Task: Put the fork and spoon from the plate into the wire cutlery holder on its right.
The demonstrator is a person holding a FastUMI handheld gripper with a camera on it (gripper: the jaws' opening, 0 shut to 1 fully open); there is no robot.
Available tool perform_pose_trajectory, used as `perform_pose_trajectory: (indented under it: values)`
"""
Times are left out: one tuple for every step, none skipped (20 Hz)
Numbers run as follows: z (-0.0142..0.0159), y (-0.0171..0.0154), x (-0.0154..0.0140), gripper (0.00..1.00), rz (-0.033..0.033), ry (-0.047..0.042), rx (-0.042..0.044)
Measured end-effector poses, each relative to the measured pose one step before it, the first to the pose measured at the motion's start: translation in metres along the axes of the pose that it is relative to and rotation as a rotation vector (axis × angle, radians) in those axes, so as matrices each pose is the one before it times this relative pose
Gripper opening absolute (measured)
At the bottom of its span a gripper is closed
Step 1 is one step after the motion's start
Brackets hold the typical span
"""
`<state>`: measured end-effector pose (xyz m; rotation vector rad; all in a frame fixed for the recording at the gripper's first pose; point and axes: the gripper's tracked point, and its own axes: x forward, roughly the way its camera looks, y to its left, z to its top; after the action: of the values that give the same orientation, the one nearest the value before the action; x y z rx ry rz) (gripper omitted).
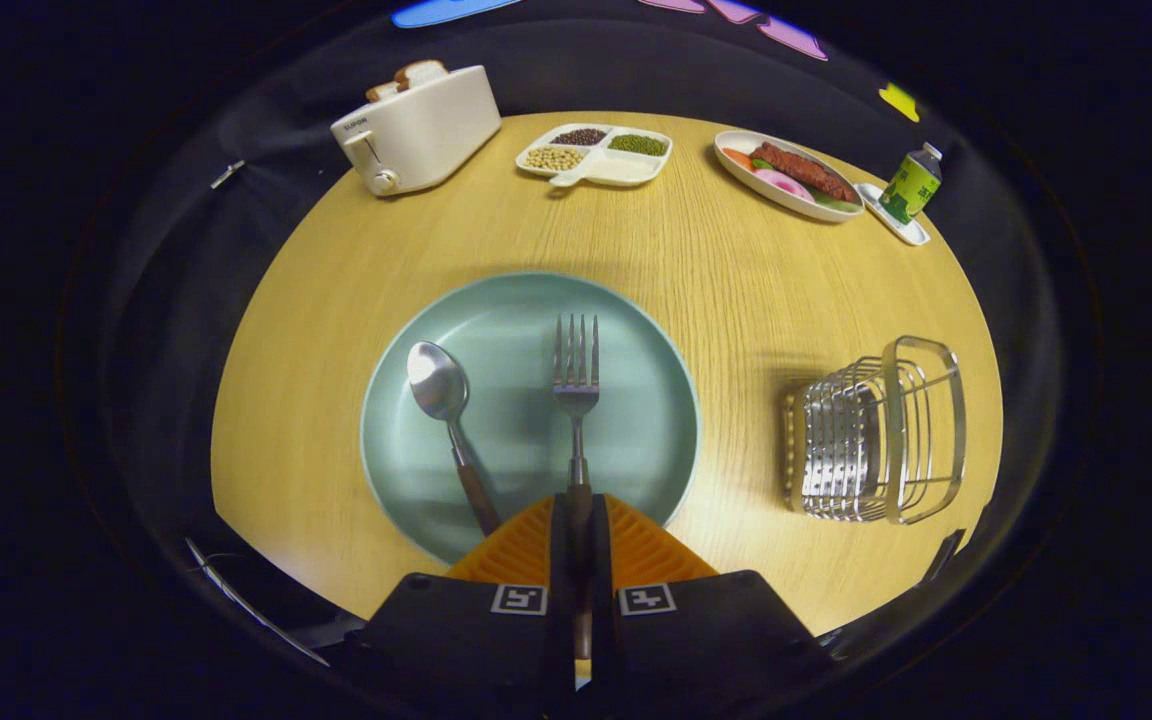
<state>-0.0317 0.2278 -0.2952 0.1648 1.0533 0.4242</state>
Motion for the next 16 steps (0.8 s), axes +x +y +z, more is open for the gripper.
perform_pose_trajectory:
  values:
    - [0.00417,-0.00385,-0.00977,0.11,0.00743,-0.01305,-0.02491]
    - [0.00377,-0.00453,-0.01001,0.11,0.01071,-0.00867,-0.02054]
    - [0.00546,-0.00404,-0.01151,0.11,0.01942,-0.00897,-0.01844]
    - [0.00368,-0.00412,-0.01119,0.11,0.01796,-0.00803,-0.01468]
    - [0.00544,-0.0094,-0.01539,0.11,0.01183,-0.00551,-0.01533]
    - [0.00366,-0.01345,-0.01606,0.11,0.00711,-0.00116,-0.01554]
    - [0.00041,-0.01611,-0.01566,0.11,0.00367,0.01355,-0.01403]
    - [-0.00229,-0.01544,-0.0139,0.11,0.00677,0.02224,-0.00671]
    - [-0.00355,-0.0163,-0.01395,0.11,0.00276,0.02456,0.00322]
    - [-0.0047,-0.01532,-0.01193,0.11,0.00662,0.03269,0.00163]
    - [-0.00583,-0.01437,-0.00997,0.11,-0.00207,0.02386,0.00143]
    - [-0.00669,-0.01513,-0.00628,0.11,-0.00458,0.03789,-0.00881]
    - [-0.00898,-0.01339,-0.00401,0.11,-0.00956,0.04049,-0.01634]
    - [-0.00939,-0.01061,0.0003,0.11,-0.00844,0.05458,-0.02392]
    - [-0.00589,-0.00783,0.00374,0.11,-0.00103,0.05329,-0.01885]
    - [-0.00533,-0.00396,0.00297,0.11,0.00543,0.06125,-0.00996]
